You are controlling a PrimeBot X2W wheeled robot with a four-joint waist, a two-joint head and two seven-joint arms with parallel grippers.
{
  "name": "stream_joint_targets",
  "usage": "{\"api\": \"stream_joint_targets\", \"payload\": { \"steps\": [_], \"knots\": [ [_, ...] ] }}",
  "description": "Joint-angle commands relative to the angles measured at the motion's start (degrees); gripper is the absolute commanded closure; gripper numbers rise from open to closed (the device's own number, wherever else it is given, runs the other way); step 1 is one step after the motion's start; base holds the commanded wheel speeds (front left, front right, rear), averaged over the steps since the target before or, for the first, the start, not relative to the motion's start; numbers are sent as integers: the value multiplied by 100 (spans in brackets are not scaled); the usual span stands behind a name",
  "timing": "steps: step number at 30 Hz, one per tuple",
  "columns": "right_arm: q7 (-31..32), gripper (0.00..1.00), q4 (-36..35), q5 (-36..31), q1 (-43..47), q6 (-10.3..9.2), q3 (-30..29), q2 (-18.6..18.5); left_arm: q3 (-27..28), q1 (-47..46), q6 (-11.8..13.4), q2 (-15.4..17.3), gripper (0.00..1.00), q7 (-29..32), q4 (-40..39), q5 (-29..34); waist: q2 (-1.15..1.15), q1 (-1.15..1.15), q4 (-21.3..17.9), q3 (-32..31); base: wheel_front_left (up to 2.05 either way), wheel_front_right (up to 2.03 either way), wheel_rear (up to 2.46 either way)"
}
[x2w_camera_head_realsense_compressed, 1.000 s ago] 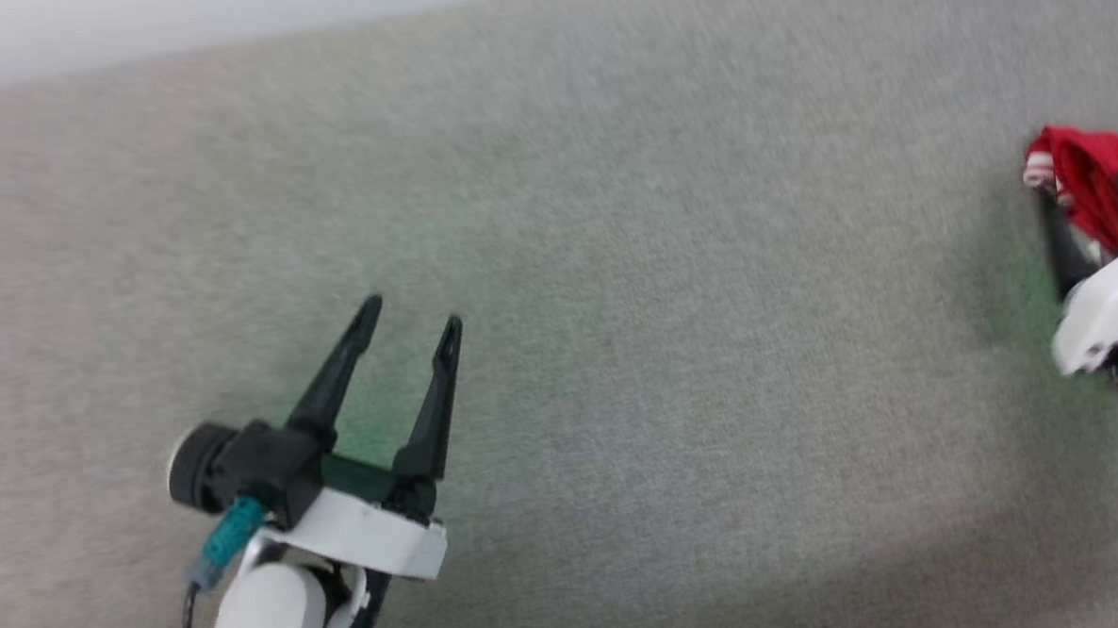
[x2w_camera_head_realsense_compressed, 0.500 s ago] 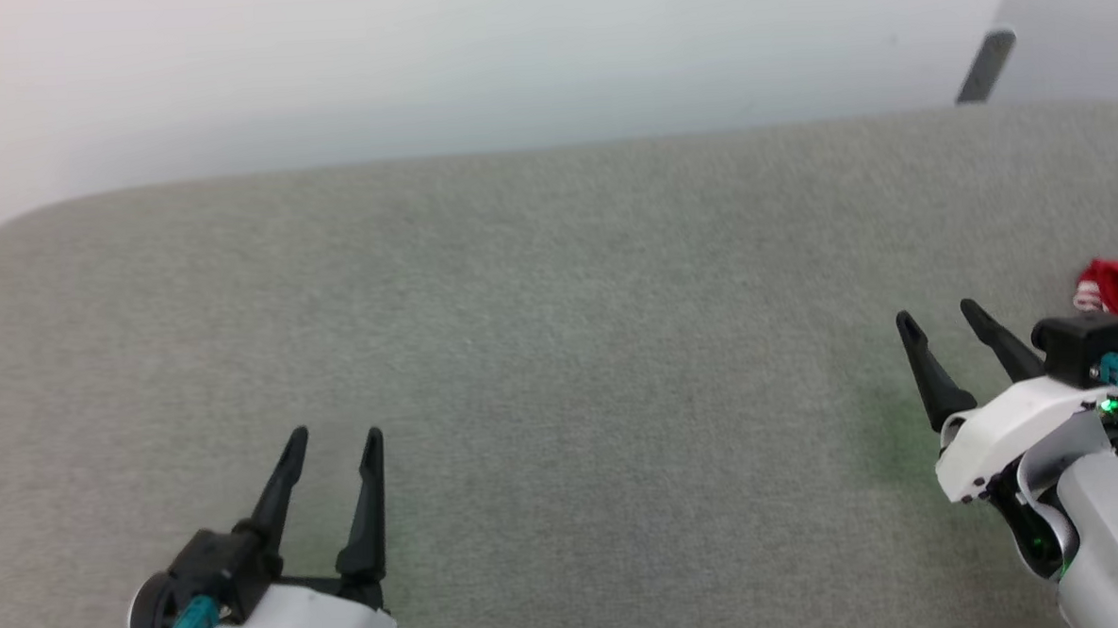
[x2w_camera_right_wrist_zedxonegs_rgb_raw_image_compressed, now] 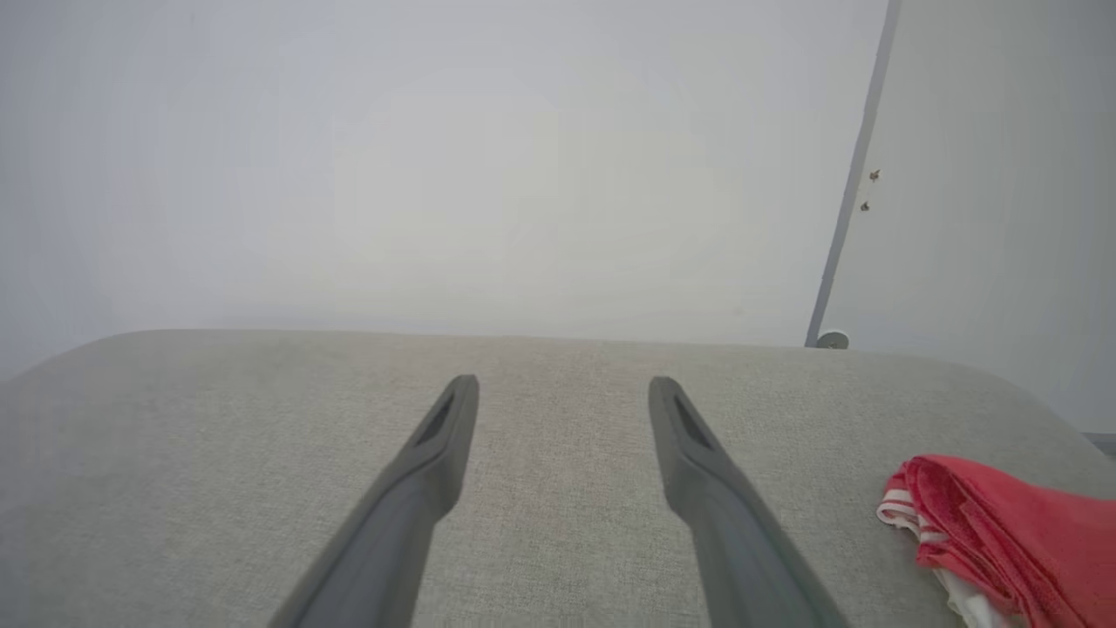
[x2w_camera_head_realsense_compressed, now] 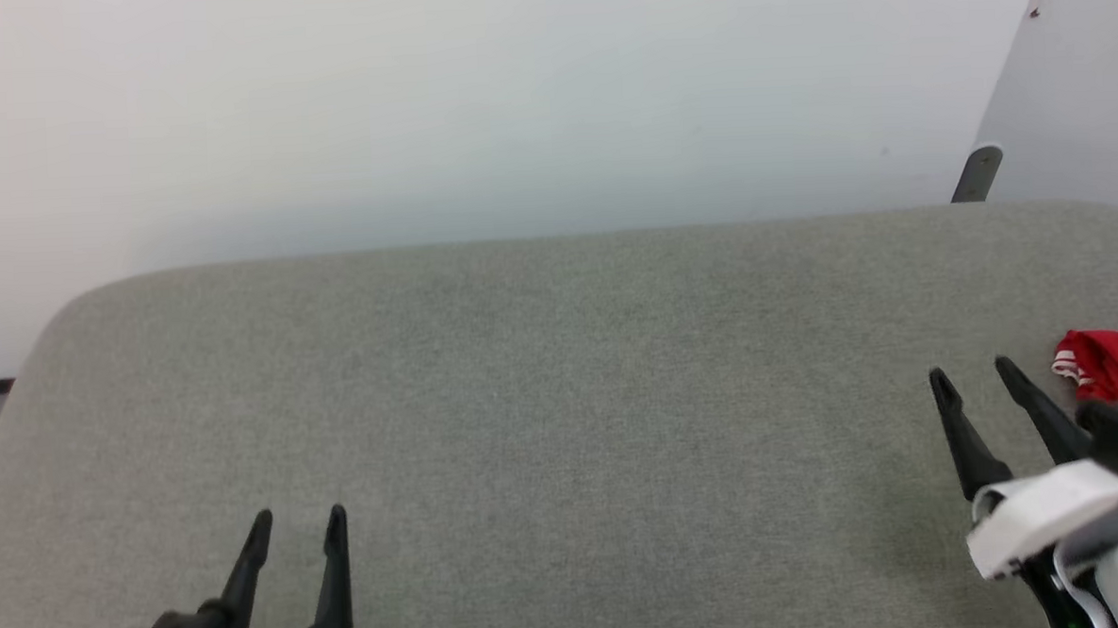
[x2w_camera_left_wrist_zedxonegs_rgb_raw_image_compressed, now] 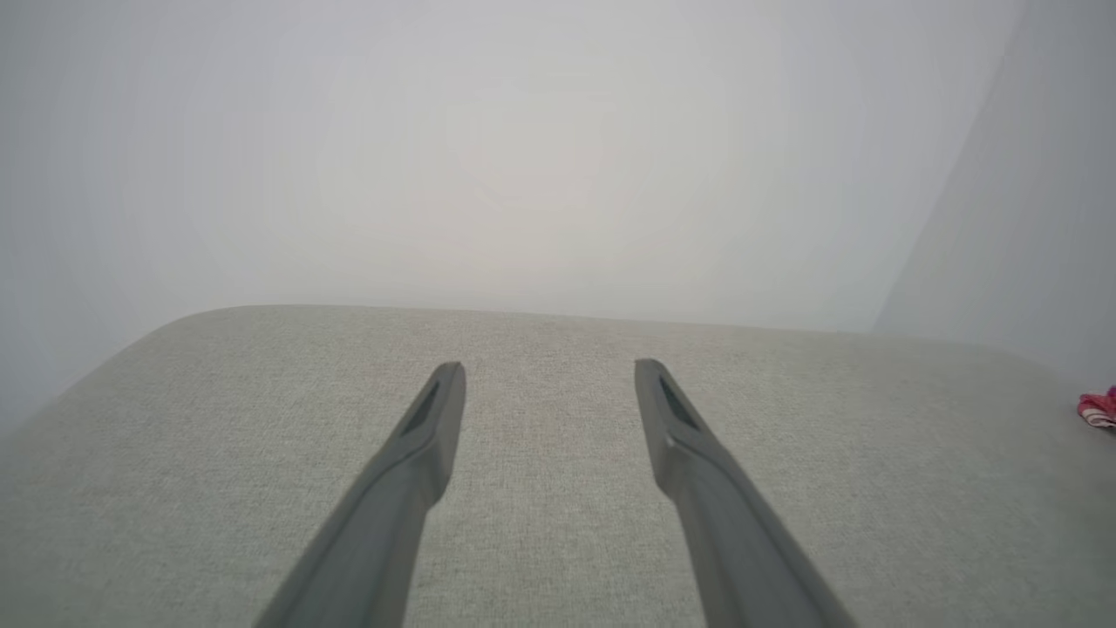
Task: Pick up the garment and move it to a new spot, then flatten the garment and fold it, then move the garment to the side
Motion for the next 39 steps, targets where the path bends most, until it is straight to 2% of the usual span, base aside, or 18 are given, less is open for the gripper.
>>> {"api": "stream_joint_targets", "payload": {
  "steps": [1,13,23,39],
  "knots": [
    [-24,0,-101,-37,159,-7,-77,0,17,103,-13,3,0,5,-51,-28,0,0,-52,-85,0,0,0],
    [253,0,-1260,-339,1234,-7,-777,94,204,978,-13,40,0,5,-526,-225,0,0,-128,-261,0,0,0],
    [637,0,-2161,-583,1916,-7,-1353,389,228,1274,-13,-13,0,5,-839,-111,0,0,-63,-268,0,0,0],
    [868,0,-2510,-673,2142,-7,-1502,632,214,1284,-13,-86,0,5,-916,-122,0,0,-94,-328,0,0,0]
  ]
}}
